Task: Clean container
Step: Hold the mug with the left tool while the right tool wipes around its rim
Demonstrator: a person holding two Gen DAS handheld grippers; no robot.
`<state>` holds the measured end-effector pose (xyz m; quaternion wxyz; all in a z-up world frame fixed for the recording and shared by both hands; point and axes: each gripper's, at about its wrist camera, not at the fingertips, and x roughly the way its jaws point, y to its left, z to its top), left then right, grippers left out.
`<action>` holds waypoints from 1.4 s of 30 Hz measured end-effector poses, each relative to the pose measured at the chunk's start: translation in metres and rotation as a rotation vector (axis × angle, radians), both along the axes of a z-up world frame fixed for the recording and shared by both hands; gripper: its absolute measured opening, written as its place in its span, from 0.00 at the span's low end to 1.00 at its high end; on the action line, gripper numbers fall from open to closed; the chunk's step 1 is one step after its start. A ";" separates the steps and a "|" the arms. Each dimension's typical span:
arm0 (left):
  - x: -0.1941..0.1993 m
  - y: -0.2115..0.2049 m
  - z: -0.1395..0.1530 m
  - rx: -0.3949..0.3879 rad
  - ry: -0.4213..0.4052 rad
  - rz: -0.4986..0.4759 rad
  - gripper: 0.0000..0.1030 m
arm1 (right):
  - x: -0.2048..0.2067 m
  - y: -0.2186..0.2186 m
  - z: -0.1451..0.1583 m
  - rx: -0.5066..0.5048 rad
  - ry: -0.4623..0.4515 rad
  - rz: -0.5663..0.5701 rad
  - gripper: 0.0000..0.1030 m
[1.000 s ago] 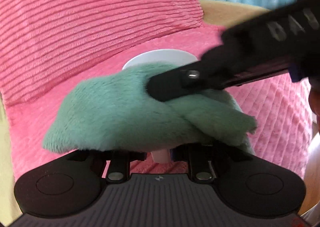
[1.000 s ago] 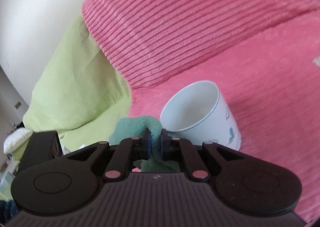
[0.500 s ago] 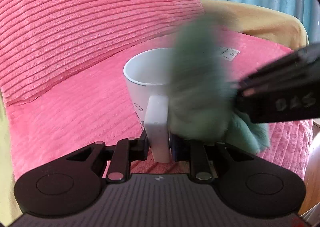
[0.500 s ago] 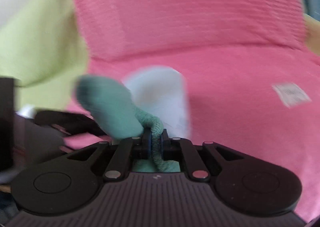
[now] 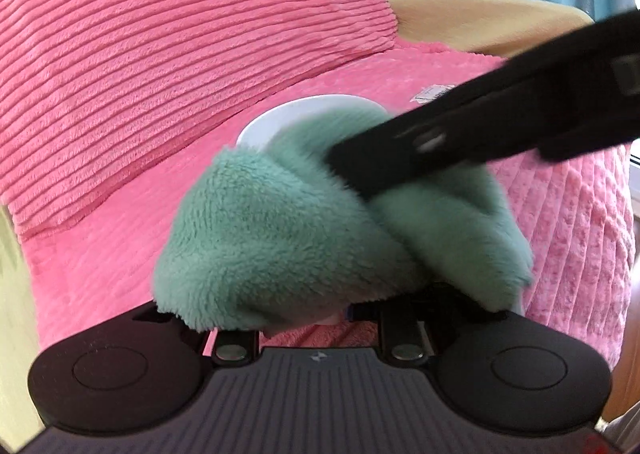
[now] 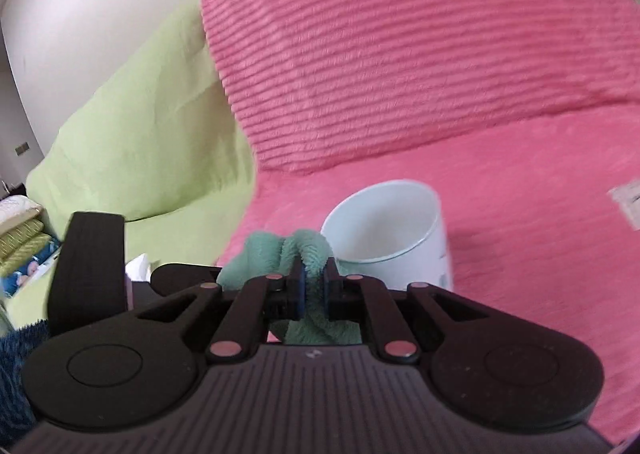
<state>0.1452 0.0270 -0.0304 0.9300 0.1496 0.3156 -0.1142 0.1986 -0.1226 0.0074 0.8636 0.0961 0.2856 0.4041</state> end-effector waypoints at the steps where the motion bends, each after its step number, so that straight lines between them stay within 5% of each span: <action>1: 0.000 0.001 0.000 -0.002 0.000 -0.005 0.24 | 0.002 0.001 -0.001 0.008 0.005 0.004 0.07; 7: -0.002 0.002 -0.002 0.006 -0.009 -0.032 0.24 | 0.015 0.009 -0.008 0.058 0.035 0.026 0.07; 10: 0.001 0.008 0.001 -0.049 0.020 -0.015 0.23 | 0.020 0.014 -0.011 0.076 0.045 0.038 0.05; 19: 0.006 0.016 0.003 -0.157 0.083 0.026 0.21 | -0.002 0.022 -0.001 -0.110 -0.077 0.050 0.04; 24: 0.007 0.022 0.004 -0.191 0.091 0.034 0.21 | 0.005 0.009 -0.009 -0.188 -0.016 -0.014 0.04; 29: 0.013 0.027 0.004 -0.187 0.086 0.029 0.21 | 0.021 -0.012 -0.036 -0.407 0.098 -0.206 0.05; 32: 0.014 0.026 0.004 -0.180 0.082 0.025 0.21 | 0.019 -0.034 -0.024 -0.321 0.060 -0.307 0.06; 37: 0.008 0.024 0.010 -0.162 0.055 0.010 0.20 | -0.001 -0.050 0.011 0.089 -0.107 -0.215 0.06; 42: 0.006 0.022 0.012 -0.149 0.039 -0.002 0.20 | 0.011 -0.023 0.008 0.105 -0.078 -0.105 0.06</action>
